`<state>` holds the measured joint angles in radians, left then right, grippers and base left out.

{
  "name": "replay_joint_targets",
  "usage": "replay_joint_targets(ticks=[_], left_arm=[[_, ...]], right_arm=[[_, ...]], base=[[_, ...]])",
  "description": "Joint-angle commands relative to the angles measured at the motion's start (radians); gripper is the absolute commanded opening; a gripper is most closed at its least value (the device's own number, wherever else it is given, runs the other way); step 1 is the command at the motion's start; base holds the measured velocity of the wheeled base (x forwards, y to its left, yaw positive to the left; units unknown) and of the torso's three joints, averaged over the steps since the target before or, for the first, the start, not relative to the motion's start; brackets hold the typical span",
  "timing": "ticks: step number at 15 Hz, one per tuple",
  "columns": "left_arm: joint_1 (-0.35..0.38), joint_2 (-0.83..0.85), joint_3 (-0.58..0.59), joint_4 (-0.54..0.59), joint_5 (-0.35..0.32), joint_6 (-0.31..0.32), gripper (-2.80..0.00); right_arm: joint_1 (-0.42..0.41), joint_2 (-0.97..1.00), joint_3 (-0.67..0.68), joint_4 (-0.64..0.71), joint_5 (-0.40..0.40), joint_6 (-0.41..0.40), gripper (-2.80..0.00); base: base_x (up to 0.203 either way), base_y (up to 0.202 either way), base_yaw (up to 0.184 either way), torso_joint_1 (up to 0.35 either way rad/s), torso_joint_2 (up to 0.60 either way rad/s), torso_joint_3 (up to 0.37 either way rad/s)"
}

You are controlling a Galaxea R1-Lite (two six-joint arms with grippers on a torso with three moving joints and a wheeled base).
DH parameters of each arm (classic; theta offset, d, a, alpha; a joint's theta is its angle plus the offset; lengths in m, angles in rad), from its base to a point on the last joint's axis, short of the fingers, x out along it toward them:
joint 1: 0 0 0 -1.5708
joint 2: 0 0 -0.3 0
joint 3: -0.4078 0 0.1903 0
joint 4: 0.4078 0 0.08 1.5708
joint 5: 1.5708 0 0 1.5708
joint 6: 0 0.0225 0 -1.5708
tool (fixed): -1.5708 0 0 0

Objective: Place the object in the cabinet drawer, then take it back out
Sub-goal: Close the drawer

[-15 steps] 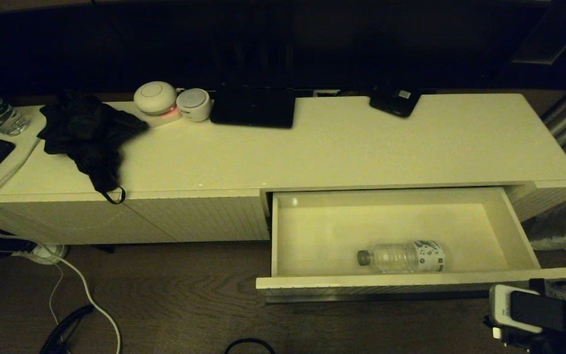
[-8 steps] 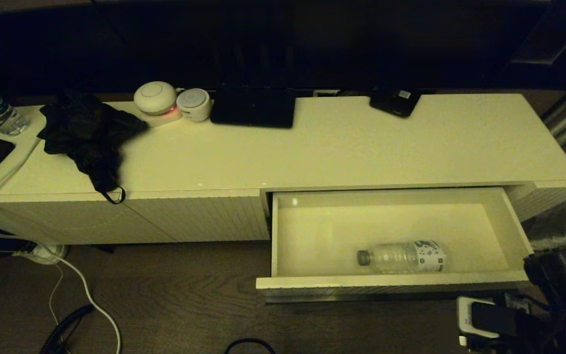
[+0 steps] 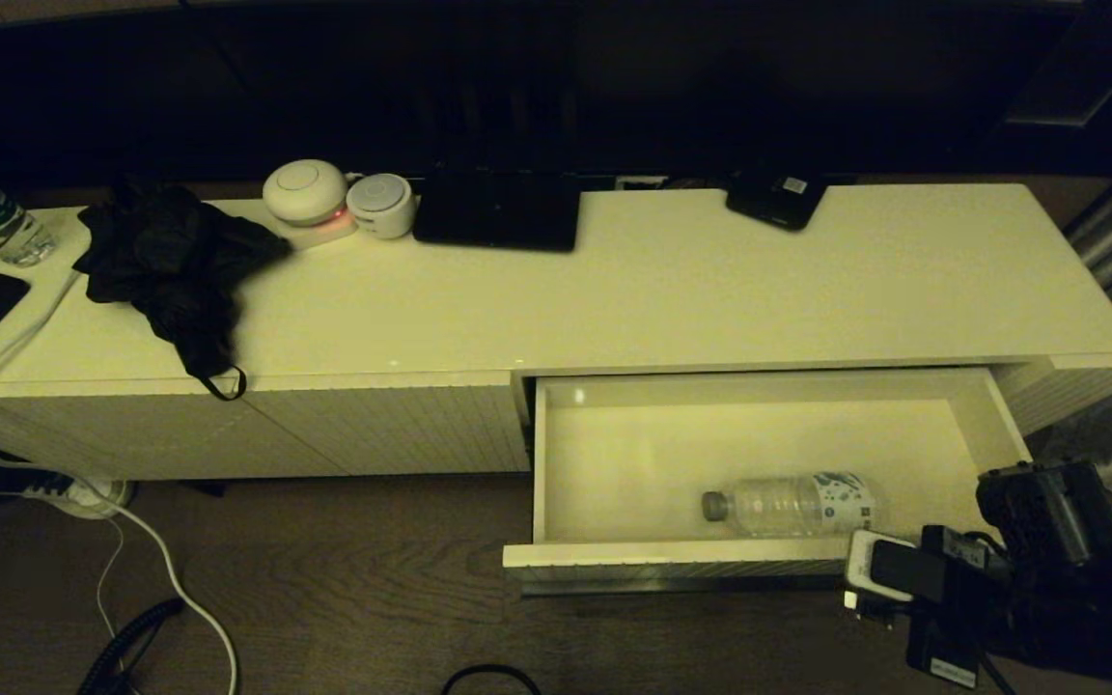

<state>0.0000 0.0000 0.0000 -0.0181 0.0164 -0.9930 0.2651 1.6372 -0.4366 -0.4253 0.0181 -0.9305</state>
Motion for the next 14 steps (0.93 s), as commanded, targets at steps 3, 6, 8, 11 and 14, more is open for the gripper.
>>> replay_joint_targets(ticks=[3,6,8,11,14], left_arm=[[0.0,-0.002,0.0,0.0,0.001,-0.006,-2.8],[0.0,-0.002,0.0,0.0,0.001,-0.006,-2.8],[0.0,-0.002,0.0,0.0,0.001,-0.006,-2.8],[0.0,-0.002,0.0,0.0,0.001,-0.006,-2.8],[0.0,-0.002,0.0,0.0,0.001,-0.006,-2.8]], right_arm=[[0.0,0.021,-0.044,-0.06,-0.065,-0.002,-2.8],[0.002,0.047,-0.053,-0.133,-0.078,-0.004,-2.8],[0.002,0.071,-0.064,-0.178,-0.081,-0.004,-2.8],[0.004,0.099,-0.089,-0.237,-0.15,-0.002,-2.8],[0.025,0.12,-0.139,-0.265,-0.165,-0.001,-2.8]], base=[[0.0,0.0,0.0,0.0,0.0,0.0],[0.0,0.0,0.0,0.0,0.0,0.0],[0.0,0.0,0.0,0.0,0.0,0.0],[0.0,0.0,0.0,0.0,0.0,0.0],[0.0,0.0,0.0,0.0,0.0,0.0]])
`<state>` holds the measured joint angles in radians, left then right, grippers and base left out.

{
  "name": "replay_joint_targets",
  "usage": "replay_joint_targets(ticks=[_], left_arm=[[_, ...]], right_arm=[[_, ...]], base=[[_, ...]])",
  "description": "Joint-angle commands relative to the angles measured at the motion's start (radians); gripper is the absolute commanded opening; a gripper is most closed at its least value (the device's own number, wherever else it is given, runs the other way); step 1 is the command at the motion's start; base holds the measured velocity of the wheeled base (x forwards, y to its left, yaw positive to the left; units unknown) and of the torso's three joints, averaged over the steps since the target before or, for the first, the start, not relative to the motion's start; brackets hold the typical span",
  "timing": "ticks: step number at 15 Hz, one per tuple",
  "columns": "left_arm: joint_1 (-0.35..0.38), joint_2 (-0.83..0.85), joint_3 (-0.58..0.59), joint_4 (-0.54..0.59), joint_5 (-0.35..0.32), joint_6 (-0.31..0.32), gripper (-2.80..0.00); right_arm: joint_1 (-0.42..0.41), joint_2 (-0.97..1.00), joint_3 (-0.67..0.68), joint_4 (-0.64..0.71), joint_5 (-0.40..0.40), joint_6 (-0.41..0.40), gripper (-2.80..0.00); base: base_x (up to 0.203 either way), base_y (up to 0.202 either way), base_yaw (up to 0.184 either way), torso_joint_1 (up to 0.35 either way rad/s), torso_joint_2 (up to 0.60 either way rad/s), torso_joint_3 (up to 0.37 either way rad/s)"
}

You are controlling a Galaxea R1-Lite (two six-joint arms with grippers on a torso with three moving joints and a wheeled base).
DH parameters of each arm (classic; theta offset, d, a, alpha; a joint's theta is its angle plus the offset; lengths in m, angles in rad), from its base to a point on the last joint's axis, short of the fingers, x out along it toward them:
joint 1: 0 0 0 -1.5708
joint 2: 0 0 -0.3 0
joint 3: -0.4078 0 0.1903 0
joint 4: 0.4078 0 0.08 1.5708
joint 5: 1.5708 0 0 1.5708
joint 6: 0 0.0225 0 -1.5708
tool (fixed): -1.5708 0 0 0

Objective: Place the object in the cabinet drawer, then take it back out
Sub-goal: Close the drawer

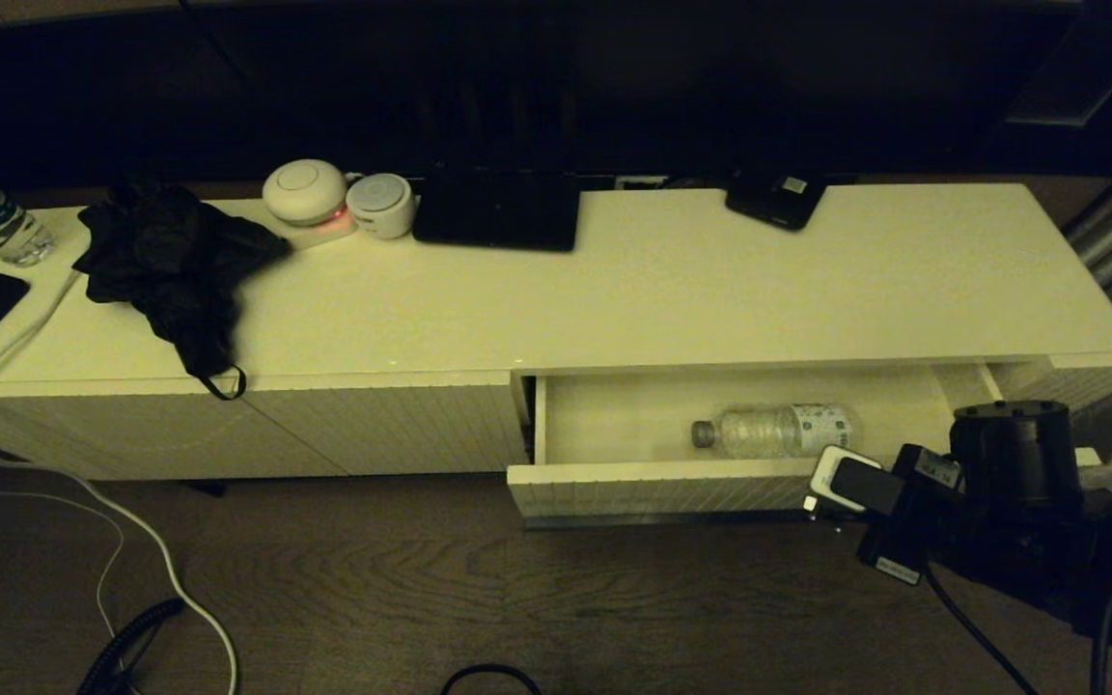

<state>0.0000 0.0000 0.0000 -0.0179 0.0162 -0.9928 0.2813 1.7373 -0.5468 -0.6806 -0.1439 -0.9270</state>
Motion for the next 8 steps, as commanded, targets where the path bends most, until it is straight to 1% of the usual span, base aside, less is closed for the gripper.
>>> replay_joint_targets(ticks=[1,2,4,6,8], left_arm=[[0.0,-0.002,0.0,-0.001,0.001,-0.006,-2.8],[0.0,-0.002,0.0,-0.001,0.001,-0.006,-2.8],[0.0,-0.002,0.0,-0.001,0.001,-0.006,-2.8],[0.0,-0.002,0.0,-0.001,0.001,-0.006,-2.8],[0.0,-0.002,0.0,-0.001,0.001,-0.006,-2.8]], right_arm=[[0.02,0.023,-0.044,-0.01,-0.015,-0.004,-2.8],[0.029,0.029,-0.061,-0.011,-0.032,-0.004,-2.8],[0.031,0.053,-0.089,-0.036,-0.04,0.009,-2.8],[0.043,0.101,-0.105,-0.117,-0.044,0.08,-2.8],[0.047,0.121,-0.133,-0.151,-0.053,0.102,-2.8]], base=[[0.0,0.0,0.0,0.0,0.0,0.0],[0.0,0.0,0.0,0.0,0.0,0.0],[0.0,0.0,0.0,0.0,0.0,0.0],[0.0,0.0,0.0,0.0,0.0,0.0],[0.0,0.0,0.0,0.0,0.0,0.0]])
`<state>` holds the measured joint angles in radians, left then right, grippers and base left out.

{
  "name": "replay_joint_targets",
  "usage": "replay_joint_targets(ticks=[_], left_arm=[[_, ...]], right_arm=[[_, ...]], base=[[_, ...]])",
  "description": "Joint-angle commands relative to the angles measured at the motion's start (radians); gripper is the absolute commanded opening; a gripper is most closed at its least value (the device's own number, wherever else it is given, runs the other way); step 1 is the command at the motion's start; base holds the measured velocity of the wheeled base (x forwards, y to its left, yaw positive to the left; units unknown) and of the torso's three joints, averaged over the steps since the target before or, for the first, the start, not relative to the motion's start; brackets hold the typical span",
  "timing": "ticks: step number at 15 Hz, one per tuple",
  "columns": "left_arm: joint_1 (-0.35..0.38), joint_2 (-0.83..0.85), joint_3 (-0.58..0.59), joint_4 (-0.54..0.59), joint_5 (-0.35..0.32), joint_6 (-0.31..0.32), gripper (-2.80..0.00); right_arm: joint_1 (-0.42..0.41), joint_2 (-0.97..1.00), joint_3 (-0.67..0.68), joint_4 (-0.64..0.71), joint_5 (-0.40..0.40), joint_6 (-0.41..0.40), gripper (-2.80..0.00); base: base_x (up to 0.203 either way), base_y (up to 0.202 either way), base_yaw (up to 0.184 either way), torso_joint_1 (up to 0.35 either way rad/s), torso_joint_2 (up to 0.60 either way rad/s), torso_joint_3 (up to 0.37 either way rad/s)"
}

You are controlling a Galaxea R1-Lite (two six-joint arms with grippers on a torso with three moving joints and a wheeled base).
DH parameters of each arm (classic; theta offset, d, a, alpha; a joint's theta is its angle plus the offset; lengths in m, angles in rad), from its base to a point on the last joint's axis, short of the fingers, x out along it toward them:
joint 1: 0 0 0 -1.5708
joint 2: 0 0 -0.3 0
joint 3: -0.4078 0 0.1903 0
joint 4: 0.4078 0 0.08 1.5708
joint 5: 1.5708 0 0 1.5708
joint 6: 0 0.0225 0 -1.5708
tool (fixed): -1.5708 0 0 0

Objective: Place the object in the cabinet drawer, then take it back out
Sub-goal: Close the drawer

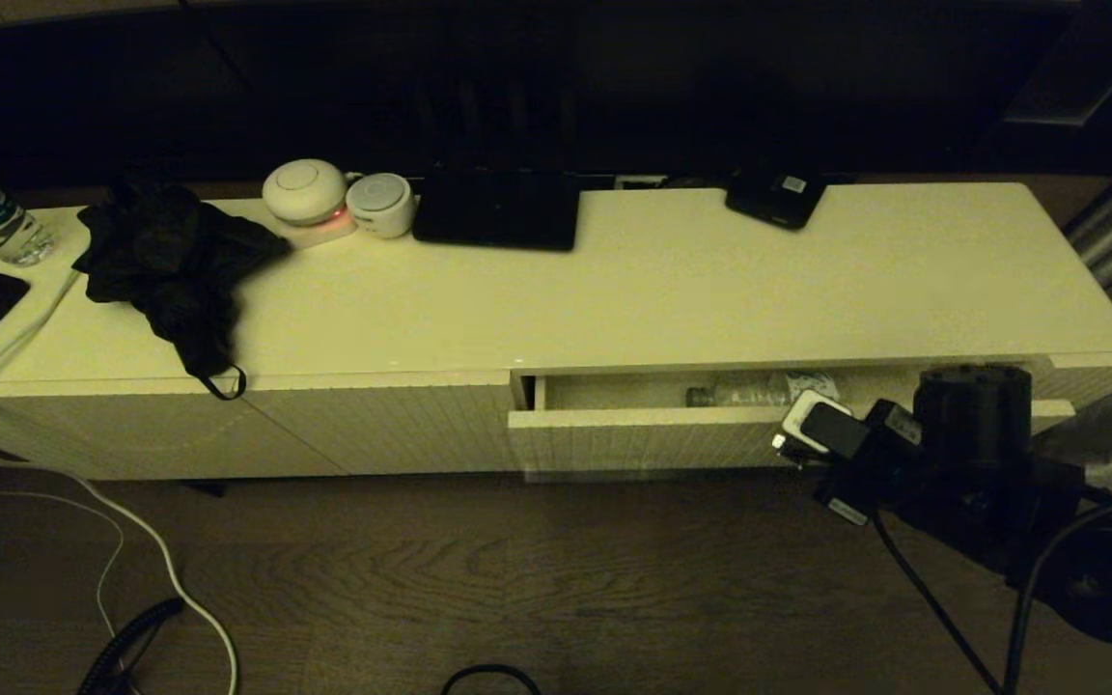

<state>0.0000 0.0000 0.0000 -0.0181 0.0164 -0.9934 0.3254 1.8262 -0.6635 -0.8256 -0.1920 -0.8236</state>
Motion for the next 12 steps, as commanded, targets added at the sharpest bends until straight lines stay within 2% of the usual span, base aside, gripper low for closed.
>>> replay_joint_targets(ticks=[1,10,12], left_arm=[[0.0,-0.002,0.0,0.0,0.001,-0.005,-2.8],[0.0,-0.002,0.0,-0.001,0.001,-0.005,-2.8],[0.0,-0.002,0.0,0.0,0.001,-0.005,-2.8]], right_arm=[[0.003,0.035,-0.031,-0.006,-0.013,-0.002,-2.8],[0.005,0.071,-0.154,-0.007,-0.107,0.03,-2.8],[0.007,0.085,-0.165,-0.007,-0.123,0.057,-2.8]], base=[[0.0,0.0,0.0,0.0,0.0,0.0],[0.0,0.0,0.0,0.0,0.0,0.0],[0.0,0.0,0.0,0.0,0.0,0.0]])
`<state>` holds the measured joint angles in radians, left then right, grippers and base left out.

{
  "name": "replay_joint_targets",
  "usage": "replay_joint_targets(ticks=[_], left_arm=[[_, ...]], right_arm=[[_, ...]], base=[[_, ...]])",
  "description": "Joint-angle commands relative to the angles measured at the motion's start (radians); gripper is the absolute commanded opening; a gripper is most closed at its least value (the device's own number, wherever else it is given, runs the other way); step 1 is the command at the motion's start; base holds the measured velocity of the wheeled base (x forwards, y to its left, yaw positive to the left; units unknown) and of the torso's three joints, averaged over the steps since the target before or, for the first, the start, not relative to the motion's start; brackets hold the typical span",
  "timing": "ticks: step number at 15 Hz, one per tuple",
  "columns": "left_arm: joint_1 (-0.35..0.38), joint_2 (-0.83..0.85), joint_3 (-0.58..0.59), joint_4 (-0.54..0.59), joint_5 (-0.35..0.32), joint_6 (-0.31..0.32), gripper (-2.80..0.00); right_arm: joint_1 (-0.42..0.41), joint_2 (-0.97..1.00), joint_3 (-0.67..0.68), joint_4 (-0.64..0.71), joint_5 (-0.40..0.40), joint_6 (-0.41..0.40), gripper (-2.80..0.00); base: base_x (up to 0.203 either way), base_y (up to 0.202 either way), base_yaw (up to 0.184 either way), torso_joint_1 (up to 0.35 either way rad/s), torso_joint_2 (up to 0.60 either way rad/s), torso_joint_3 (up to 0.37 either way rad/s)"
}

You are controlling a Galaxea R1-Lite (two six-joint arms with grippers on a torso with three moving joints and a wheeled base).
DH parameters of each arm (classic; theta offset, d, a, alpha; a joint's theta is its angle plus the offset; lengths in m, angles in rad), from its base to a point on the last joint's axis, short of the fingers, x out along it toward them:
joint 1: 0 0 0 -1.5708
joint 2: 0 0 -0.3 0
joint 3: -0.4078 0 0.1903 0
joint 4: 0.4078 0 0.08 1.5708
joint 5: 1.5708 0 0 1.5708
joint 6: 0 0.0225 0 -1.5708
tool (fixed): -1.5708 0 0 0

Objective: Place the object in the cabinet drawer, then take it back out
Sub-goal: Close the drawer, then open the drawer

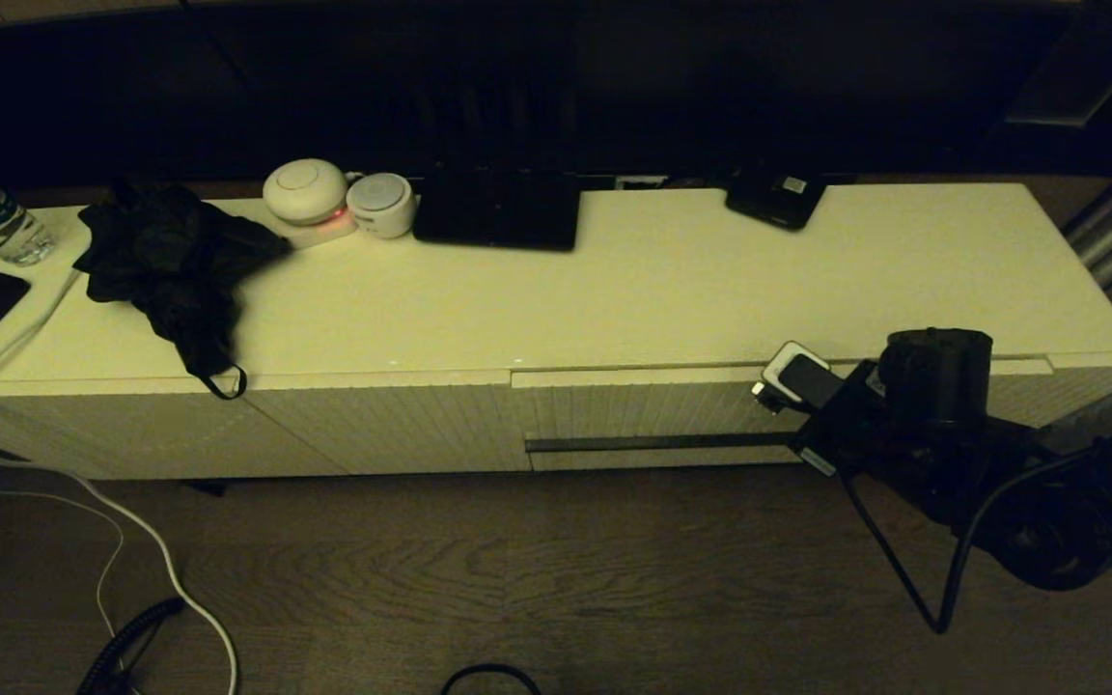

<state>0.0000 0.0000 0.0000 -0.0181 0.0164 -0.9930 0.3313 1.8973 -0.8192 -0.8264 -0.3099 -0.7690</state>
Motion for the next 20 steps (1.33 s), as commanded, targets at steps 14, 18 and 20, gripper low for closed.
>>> replay_joint_targets(ticks=[14,18,20], left_arm=[[0.0,-0.002,0.0,0.0,0.0,-0.007,-2.8],[0.0,-0.002,0.0,0.0,0.0,-0.006,-2.8],[0.0,-0.002,0.0,0.0,0.0,-0.006,-2.8]], right_arm=[[0.014,-0.492,0.311,0.271,-0.057,-0.116,-2.8],[0.015,-0.704,0.399,0.388,-0.03,-0.425,-2.8],[0.016,-0.731,0.399,0.463,0.058,-0.472,-2.8]], base=[[0.0,0.0,0.0,0.0,0.0,0.0],[0.0,0.0,0.0,0.0,0.0,0.0],[0.0,0.0,0.0,0.0,0.0,0.0]])
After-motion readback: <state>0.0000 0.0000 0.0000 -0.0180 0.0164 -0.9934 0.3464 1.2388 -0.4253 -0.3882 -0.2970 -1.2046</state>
